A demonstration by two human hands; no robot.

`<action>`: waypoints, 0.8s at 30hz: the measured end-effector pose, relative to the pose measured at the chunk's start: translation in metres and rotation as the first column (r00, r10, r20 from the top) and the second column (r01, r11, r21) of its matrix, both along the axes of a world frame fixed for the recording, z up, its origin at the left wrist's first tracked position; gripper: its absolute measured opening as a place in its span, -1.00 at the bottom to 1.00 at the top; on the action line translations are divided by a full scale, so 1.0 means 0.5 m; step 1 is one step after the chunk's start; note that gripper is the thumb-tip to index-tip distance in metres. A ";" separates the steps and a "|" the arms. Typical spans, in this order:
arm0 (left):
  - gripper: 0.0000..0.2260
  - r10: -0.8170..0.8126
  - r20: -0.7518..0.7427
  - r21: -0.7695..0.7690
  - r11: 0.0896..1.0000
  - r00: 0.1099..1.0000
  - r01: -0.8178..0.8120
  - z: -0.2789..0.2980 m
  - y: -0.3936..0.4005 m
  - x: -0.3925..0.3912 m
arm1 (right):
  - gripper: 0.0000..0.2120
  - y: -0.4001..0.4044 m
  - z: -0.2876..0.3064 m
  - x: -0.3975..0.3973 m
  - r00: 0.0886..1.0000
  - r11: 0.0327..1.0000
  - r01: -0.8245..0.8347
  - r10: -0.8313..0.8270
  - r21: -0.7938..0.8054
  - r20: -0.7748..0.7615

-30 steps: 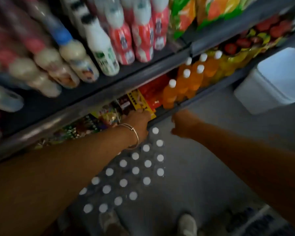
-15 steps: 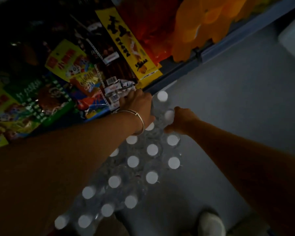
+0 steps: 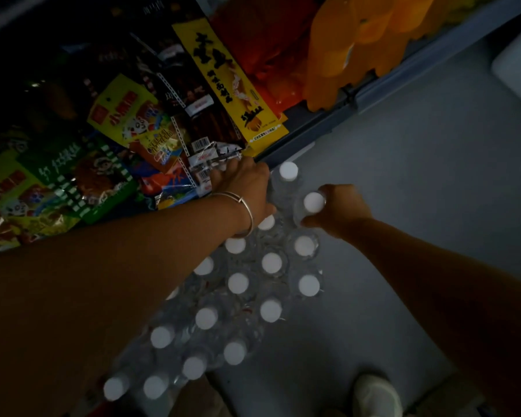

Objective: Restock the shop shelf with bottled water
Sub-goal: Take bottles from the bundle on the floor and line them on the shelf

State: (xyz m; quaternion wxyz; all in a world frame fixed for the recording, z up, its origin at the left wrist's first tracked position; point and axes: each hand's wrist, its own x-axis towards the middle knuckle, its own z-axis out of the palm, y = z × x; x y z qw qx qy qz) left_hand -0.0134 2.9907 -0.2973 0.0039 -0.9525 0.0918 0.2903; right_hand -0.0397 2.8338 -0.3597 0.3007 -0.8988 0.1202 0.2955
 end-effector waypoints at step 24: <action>-0.40 -0.107 -0.203 -0.064 0.993 0.973 0.095 1.013 -0.033 -0.008 | -0.60 -0.057 1.164 0.066 0.772 0.815 -0.575 0.509 0.076 0.379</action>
